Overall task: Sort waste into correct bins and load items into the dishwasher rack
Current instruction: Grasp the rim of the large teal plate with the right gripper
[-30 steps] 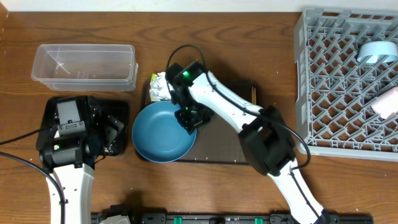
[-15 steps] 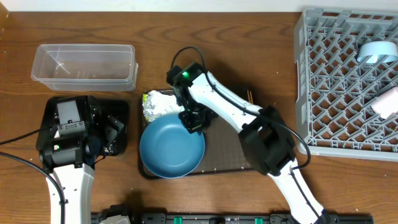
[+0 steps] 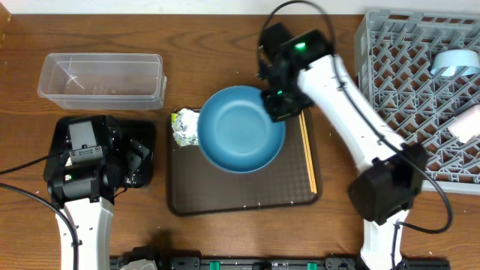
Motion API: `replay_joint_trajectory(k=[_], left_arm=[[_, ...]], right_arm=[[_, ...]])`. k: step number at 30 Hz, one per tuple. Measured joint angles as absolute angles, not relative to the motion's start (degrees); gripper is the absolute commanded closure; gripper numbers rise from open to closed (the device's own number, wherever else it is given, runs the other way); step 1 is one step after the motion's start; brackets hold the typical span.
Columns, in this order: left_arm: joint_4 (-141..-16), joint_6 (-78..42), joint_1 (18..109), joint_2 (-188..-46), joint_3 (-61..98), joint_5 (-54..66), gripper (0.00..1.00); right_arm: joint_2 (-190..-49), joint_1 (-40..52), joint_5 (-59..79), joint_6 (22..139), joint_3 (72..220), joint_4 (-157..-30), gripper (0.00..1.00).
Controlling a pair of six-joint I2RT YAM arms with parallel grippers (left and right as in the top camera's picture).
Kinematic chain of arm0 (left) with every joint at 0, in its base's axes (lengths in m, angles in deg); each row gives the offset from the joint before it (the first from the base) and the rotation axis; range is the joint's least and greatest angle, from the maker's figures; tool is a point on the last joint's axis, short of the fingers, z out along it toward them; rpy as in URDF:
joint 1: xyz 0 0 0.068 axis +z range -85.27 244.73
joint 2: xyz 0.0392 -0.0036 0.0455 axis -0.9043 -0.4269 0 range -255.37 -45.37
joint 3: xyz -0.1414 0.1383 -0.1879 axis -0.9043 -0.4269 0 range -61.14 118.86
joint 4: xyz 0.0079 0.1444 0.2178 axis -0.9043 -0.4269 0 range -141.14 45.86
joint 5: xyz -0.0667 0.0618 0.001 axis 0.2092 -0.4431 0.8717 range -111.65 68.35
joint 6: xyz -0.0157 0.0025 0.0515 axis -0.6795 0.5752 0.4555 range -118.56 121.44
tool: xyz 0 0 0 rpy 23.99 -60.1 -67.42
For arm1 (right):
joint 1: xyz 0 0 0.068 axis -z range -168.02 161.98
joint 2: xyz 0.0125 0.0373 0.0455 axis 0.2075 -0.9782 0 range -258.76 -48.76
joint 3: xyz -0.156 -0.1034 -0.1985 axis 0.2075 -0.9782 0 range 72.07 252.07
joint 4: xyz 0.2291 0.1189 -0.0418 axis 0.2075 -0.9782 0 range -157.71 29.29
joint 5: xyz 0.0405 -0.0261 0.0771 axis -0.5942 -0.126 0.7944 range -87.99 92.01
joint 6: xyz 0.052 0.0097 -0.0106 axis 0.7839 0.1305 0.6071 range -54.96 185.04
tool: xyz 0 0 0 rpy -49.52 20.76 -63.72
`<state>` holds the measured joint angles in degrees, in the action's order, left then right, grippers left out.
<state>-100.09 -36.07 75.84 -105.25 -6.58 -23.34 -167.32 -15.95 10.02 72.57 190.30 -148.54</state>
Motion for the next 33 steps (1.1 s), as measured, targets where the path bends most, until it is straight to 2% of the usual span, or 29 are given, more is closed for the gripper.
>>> replay_joint_trajectory(k=[5, 14, 16, 17, 18, 20, 28, 33], left_arm=[[-100.1, -36.1, 75.8, -105.2, -6.6, -23.3, 0.02], [-100.1, -36.1, 75.8, -105.2, -6.6, -23.4, 0.02], [-100.1, -36.1, 75.8, -105.3, -6.6, -23.3, 0.02], [-100.1, -36.1, 75.8, -105.3, -6.6, -23.4, 0.02], [-100.1, -36.1, 75.8, -105.3, -6.6, -23.3, 0.02], [-100.1, -36.1, 75.8, -105.3, -6.6, -23.3, 0.02], [-100.1, -36.1, 75.8, -105.3, -6.6, -23.3, 0.02], [-100.1, -36.1, 75.8, -105.3, -6.6, -23.3, 0.02]], right_arm=[[-167.3, -11.0, 9.2, 71.6, 187.2, -147.6, 0.95], [-167.7, -6.7, 8.1, 71.6, 169.8, -138.0, 0.93], [-167.8, -5.8, 8.2, 71.9, 168.3, -137.6, 0.86], [-167.8, -5.3, 8.1, 71.8, 167.9, -137.7, 0.75], [-167.8, -5.1, 8.0, 72.3, 167.8, -137.7, 0.69], [-167.8, -4.8, 8.0, 72.4, 167.8, -137.8, 0.60], [-167.9, -5.0, 8.2, 72.2, 169.2, -143.6, 0.61], [-167.8, -7.5, 8.2, 72.3, 172.1, -144.0, 0.55]])
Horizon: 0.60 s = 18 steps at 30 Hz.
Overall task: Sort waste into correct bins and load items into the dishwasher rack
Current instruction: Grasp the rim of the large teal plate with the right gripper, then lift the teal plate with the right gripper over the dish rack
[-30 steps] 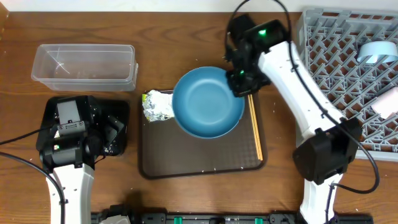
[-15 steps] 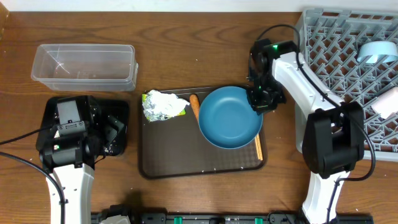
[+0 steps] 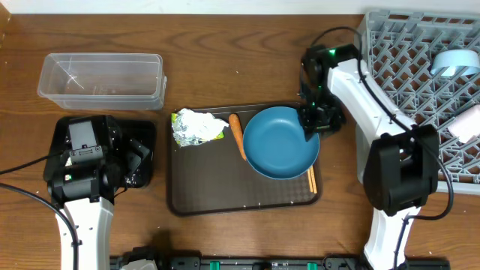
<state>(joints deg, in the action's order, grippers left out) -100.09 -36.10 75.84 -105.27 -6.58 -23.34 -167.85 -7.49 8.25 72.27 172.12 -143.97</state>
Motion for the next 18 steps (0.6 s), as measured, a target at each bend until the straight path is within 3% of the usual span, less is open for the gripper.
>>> replay_joint_trajectory(k=[4, 7, 18], left_arm=[[-100.1, -36.1, 75.8, -105.3, -6.6, -23.3, 0.02], [-100.1, -36.1, 75.8, -105.3, -6.6, -23.3, 0.02], [-100.1, -36.1, 75.8, -105.3, -6.6, -23.3, 0.02]], right_arm=[[-167.8, -12.3, 10.3, 71.4, 172.4, -142.2, 0.32], [-167.8, -16.2, 11.9, 70.4, 172.4, -140.5, 0.25], [-167.8, -29.2, 12.5, 70.1, 165.2, -131.2, 0.26]])
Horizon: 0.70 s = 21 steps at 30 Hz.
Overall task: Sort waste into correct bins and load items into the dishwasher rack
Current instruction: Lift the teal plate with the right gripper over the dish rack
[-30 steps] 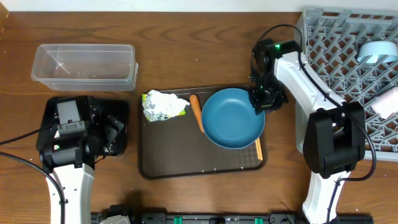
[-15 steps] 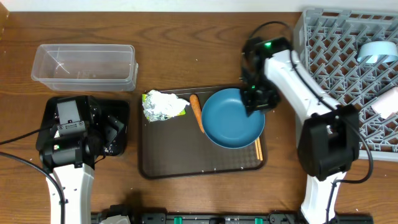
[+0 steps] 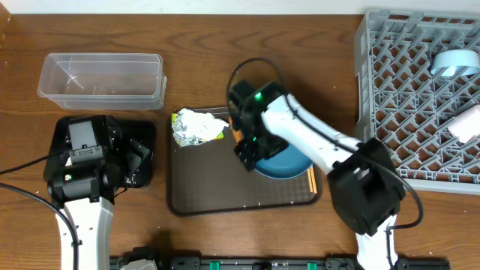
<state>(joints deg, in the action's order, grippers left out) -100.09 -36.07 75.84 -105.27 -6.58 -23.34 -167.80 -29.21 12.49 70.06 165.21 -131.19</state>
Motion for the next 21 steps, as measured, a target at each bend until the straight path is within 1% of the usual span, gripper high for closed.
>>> replay_joint_trajectory(k=[2, 8, 11, 14, 21], left_arm=[[-100.1, -36.1, 75.8, -105.3, -6.6, -23.3, 0.02], [-100.1, -36.1, 75.8, -105.3, -6.6, -23.3, 0.02], [-100.1, -36.1, 75.8, -105.3, -6.6, -23.3, 0.02], [-100.1, -36.1, 75.8, -105.3, -6.6, -23.3, 0.02], [-100.1, -36.1, 75.8, -105.3, -6.6, -23.3, 0.02]], right_arm=[[-167.8, -30.3, 12.5, 70.1, 164.6, -130.7, 0.28], [-167.8, -32.8, 10.5, 71.1, 164.5, -129.3, 0.39], [-167.8, -34.1, 7.3, 73.0, 164.5, -129.0, 0.41], [-167.8, -34.6, 5.1, 74.3, 163.8, -127.3, 0.53], [-167.8, -34.7, 3.1, 76.8, 161.3, -125.4, 0.76]])
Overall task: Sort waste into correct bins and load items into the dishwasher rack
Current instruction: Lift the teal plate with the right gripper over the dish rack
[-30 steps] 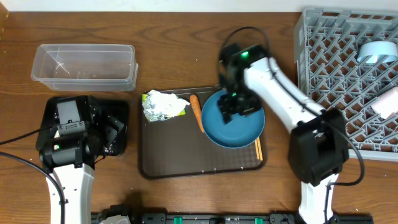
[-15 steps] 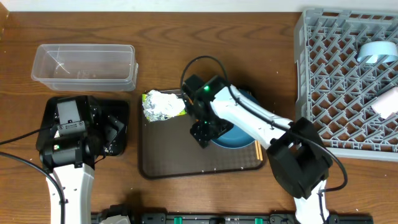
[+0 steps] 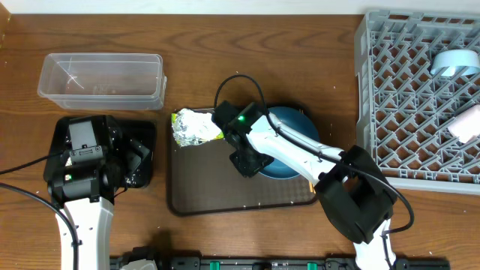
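Note:
A brown tray (image 3: 217, 196) lies mid-table. On its right part rests a blue plate (image 3: 294, 129), half covered by my right arm. A crumpled foil ball (image 3: 190, 127) sits in the tray's far-left corner. My right gripper (image 3: 244, 159) points down over the tray's middle, just left of the plate; its fingers are hidden under the wrist. The carrot is hidden. A tip of the wooden chopsticks (image 3: 310, 182) shows at the tray's right edge. My left gripper (image 3: 133, 161) rests over a black bin (image 3: 144, 133) at the left.
A clear plastic container (image 3: 101, 79) stands at the back left. The grey dishwasher rack (image 3: 409, 97) fills the right side and holds a pale blue cup (image 3: 454, 61) and a whitish item (image 3: 469, 122).
My right wrist has shifted a little to the left over the middle of the tray, uncovering more of the blue plate. The left arm, foil and rack are unchanged.
My right gripper first held the blue plate by its rim over the tray's far side, hiding a carrot. Then the plate lay further right and the carrot showed beside the foil. Then the gripper stood over the carrot's spot, apart from the plate's rim, as now.

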Motion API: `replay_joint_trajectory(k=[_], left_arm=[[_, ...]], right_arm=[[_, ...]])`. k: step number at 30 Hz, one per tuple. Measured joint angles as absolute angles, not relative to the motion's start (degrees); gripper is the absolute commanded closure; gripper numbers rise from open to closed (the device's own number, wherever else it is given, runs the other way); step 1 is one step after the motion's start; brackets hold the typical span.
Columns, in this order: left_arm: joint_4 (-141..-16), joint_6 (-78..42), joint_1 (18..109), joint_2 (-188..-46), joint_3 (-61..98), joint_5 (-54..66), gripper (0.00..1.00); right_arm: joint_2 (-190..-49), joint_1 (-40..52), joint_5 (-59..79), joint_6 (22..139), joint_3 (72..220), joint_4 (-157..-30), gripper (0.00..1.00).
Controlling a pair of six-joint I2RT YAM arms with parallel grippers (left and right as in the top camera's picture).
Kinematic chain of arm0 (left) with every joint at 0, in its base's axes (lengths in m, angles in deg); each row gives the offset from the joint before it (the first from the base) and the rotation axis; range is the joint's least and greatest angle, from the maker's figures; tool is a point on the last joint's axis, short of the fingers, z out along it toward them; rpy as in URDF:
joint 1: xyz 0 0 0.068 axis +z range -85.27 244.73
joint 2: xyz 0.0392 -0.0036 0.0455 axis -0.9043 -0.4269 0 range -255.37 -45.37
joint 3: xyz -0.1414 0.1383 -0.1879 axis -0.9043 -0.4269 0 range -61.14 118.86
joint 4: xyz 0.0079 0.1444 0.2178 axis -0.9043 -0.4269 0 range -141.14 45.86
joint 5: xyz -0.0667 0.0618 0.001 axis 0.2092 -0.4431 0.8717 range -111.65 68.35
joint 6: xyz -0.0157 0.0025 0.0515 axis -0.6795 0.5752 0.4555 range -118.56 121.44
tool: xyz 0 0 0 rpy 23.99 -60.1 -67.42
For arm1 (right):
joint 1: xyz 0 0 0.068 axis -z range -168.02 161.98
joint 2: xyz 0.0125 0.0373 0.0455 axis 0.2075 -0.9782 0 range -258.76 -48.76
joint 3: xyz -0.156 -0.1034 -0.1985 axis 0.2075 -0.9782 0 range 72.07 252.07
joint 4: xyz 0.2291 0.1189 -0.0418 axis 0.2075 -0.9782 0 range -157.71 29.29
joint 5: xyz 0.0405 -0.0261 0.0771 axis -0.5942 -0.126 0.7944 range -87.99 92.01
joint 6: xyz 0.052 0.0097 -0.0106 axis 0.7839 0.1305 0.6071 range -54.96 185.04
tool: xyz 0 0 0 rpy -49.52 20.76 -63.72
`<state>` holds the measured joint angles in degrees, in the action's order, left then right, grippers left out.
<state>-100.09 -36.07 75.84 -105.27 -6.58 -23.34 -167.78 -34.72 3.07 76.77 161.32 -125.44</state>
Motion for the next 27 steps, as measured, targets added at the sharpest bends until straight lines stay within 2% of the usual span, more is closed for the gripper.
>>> replay_joint_trajectory(k=[9, 20, 27], left_arm=[[-100.1, -36.1, 75.8, -105.3, -6.6, -23.3, 0.02], [-100.1, -36.1, 75.8, -105.3, -6.6, -23.3, 0.02], [-100.1, -36.1, 75.8, -105.3, -6.6, -23.3, 0.02]], right_arm=[[-167.8, -34.7, 2.8, 78.0, 162.5, -128.6, 0.98], [-167.8, -32.8, 4.7, 77.1, 183.2, -140.7, 0.99], [-165.4, -23.5, 11.6, 72.0, 191.2, -142.7, 0.99]])
